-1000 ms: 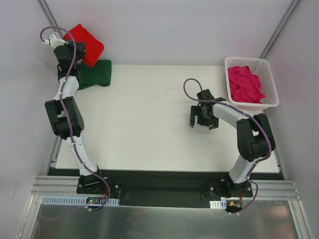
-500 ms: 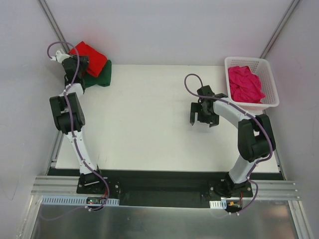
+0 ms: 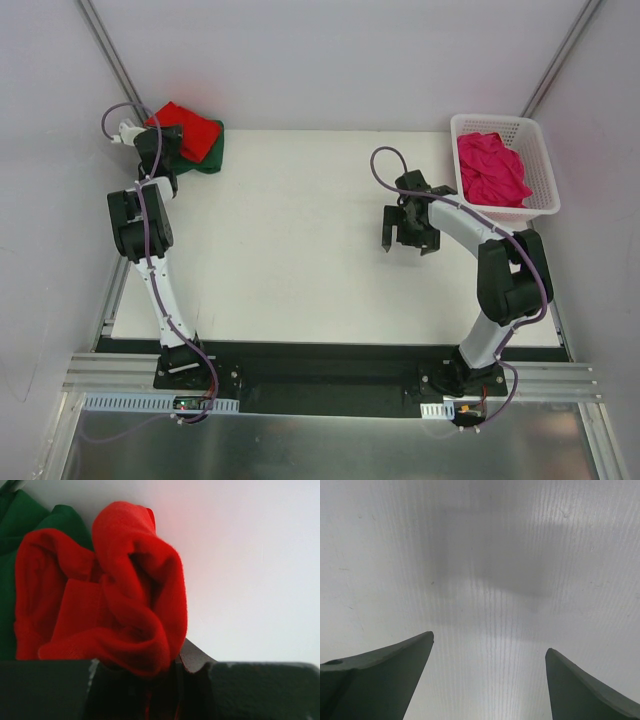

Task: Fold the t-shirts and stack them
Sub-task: Put the neatly folded tshirt into the corner of the board with the left arm

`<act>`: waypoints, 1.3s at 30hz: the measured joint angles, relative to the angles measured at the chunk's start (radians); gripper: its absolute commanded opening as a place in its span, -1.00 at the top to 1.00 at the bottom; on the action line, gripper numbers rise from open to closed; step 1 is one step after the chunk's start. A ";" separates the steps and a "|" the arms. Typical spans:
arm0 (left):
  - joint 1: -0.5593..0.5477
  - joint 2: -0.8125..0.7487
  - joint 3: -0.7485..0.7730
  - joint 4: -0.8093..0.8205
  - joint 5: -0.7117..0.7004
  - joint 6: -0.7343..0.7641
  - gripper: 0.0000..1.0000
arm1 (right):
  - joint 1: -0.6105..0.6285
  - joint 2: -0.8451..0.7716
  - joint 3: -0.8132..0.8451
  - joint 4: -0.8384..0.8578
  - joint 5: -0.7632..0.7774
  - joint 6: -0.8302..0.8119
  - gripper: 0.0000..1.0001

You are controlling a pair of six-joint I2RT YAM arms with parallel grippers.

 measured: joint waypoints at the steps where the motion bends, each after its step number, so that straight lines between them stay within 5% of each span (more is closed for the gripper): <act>1: 0.003 0.000 -0.004 0.006 -0.003 -0.006 1.00 | 0.000 0.000 0.003 -0.001 0.000 0.000 -0.93; 19: 0.005 0.045 -0.062 0.074 -0.047 -0.142 0.99 | 0.000 0.000 0.011 -0.008 0.000 0.000 -0.93; 21: 0.005 0.051 -0.063 0.074 -0.049 -0.154 0.84 | 0.000 0.000 0.015 -0.011 0.000 0.000 -0.93; 25: 0.005 0.051 -0.077 0.088 -0.050 -0.177 0.06 | 0.000 0.000 0.026 -0.014 0.000 0.000 -0.93; 31: 0.005 0.051 -0.108 0.095 -0.048 -0.192 -0.72 | 0.000 -0.001 0.026 -0.014 -0.001 0.000 -0.93; 39: 0.005 0.037 -0.164 0.104 -0.043 -0.193 -0.75 | 0.000 -0.031 0.025 -0.013 -0.002 0.001 -0.93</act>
